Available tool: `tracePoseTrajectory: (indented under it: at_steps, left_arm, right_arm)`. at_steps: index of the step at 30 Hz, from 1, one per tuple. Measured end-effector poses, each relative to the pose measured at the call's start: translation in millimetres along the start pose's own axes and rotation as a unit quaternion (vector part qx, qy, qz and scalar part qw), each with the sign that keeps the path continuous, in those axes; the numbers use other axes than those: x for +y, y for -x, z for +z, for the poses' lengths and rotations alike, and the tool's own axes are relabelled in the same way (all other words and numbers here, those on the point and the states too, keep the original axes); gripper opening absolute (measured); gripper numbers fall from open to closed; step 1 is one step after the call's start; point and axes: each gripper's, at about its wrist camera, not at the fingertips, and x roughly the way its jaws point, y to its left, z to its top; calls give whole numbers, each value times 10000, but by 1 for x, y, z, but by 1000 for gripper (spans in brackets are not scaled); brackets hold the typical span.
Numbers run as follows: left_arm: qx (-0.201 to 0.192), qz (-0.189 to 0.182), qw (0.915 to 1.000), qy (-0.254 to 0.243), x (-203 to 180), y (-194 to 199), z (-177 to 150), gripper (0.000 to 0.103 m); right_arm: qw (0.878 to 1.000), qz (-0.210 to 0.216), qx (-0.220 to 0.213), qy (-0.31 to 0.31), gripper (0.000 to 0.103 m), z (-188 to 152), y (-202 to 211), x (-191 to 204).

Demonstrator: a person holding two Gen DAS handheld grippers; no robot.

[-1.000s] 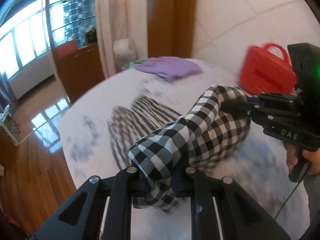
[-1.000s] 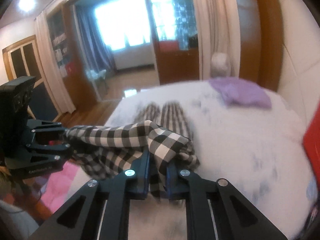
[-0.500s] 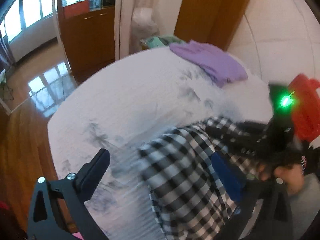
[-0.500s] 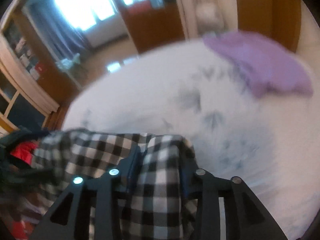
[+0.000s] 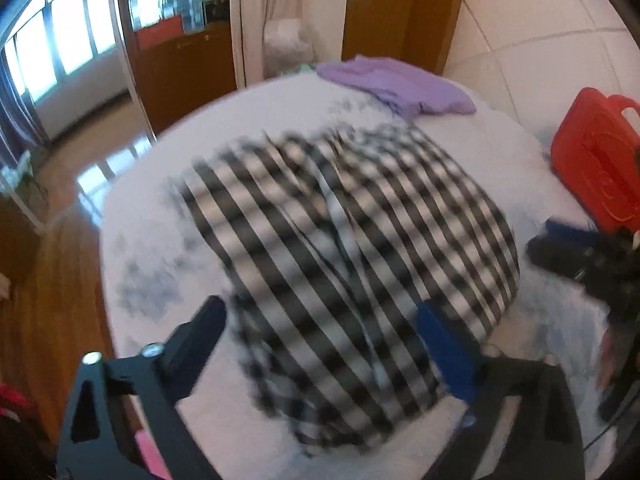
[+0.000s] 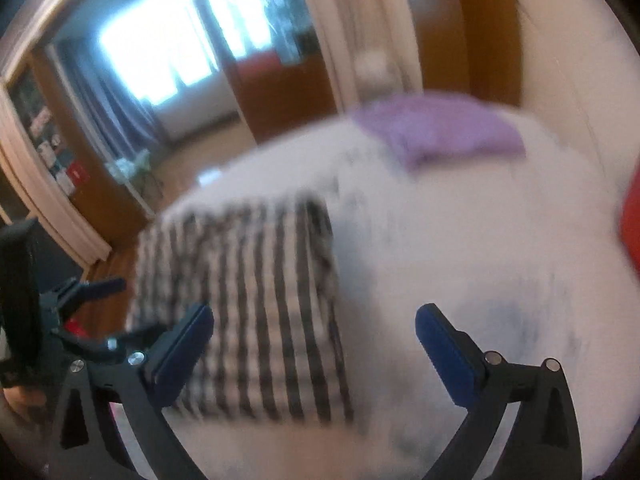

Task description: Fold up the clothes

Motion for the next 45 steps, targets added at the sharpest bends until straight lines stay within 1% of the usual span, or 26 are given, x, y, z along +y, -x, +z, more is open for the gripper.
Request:
tracePoseTrajectory:
  at_steps: [1, 2, 3, 4, 6, 9, 11, 13, 16, 18, 19, 21, 22, 24, 26, 27, 29, 30, 33, 35, 36, 37, 38, 40, 42, 45]
  left_arm:
    - [41, -13, 10000, 0, -1, -3, -4, 63]
    - [92, -7, 10000, -27, -2, -7, -8, 49]
    - [156, -3, 9999, -50, -3, -11, -11, 46]
    - [269, -1, 9996, -54, -1, -18, -15, 43]
    - [440, 58, 9990, 10, 8, -31, -21, 43]
    - [523, -31, 9985, 126, 21, -32, -20, 52]
    - [471, -247, 9985, 147, 27, -17, -12, 54]
    - [178, -428, 9989, 120, 30, 7, 1, 58]
    - [-199, -569, 9981, 95, 34, 32, 20, 87]
    - [-311, -482, 9983, 81, 37, 24, 34, 88]
    - [-288, -437, 9986, 35, 39, 12, 41, 88]
    - [-149, -330, 9993, -89, 45, -14, 51, 75]
    - [-51, -271, 9995, -162, 48, -27, 55, 64]
    - [156, -135, 9994, -269, 54, -53, 58, 59]
    - [329, -112, 9988, -336, 61, -73, 58, 60]
    - [331, -147, 9985, -401, 62, -74, 59, 62]
    - [337, -217, 9978, -531, 64, -76, 62, 77]
    - [340, -252, 9973, -596, 65, -77, 63, 80]
    - [331, -370, 9956, -793, 67, -77, 67, 82]
    - [175, -553, 9940, -929, 66, -54, 68, 87]
    - [72, -639, 9931, -978, 66, -41, 68, 90]
    - [-20, -719, 9921, -1030, 67, -29, 68, 102]
    - [-67, -770, 9910, -1095, 67, -22, 68, 103]
    - [-8, -783, 9890, -1254, 61, -13, 70, 103]
    - [60, -894, 9849, -1483, 53, -11, 73, 103]
    - [120, -907, 9792, -1812, 44, -16, 85, 103]
  right_arm:
    - [9999, 30, 103, -83, 69, -12, -4, -2]
    - [9997, 100, 190, -145, 45, -22, -9, -2]
    - [9993, 166, 274, -172, 8, -27, -15, -1]
    - [9990, 188, 373, -186, 3, -30, -22, 0]
    - [9978, 106, 618, -209, 3, -32, -37, -3]
    - [9936, -340, 1025, -324, 3, -31, -58, -19]
    - [9932, -511, 951, -432, 3, -27, -52, -29]
    - [9965, -333, 614, -458, 4, -19, -34, -29]
    - [9998, 67, 50, -190, 6, 6, -10, -10]
    - [9987, 509, -67, -65, 7, 22, -11, 6]
    - [9982, 602, -15, -24, 7, 27, -18, 13]
    - [9973, 720, 107, 19, 7, 37, -35, 24]
    - [9975, 673, 201, -24, 7, 39, -48, 25]
    - [9975, 578, 389, -110, 7, 44, -73, 25]
    - [9972, 392, 583, -245, 7, 47, -98, 21]
    - [9967, 152, 691, -391, 7, 48, -109, 13]
    - [9934, -290, 808, -762, 7, 46, -124, -9]
    - [9910, -411, 849, -953, 7, 42, -128, -19]
    - [9898, -420, 735, -1142, 7, 35, -110, -27]
    - [9898, -527, 559, -1201, 8, 27, -80, -23]
    - [9887, -557, 497, -1300, 12, 21, -66, -21]
    - [9875, -588, 435, -1398, 18, 15, -52, -20]
    - [9861, -618, 373, -1497, 22, 9, -38, -18]
    - [9827, -676, 327, -1695, 44, -6, -16, -13]
    - [9783, -719, 321, -1915, 51, -23, -3, -7]
    - [9711, -779, 319, -2233, 54, -45, 10, 4]
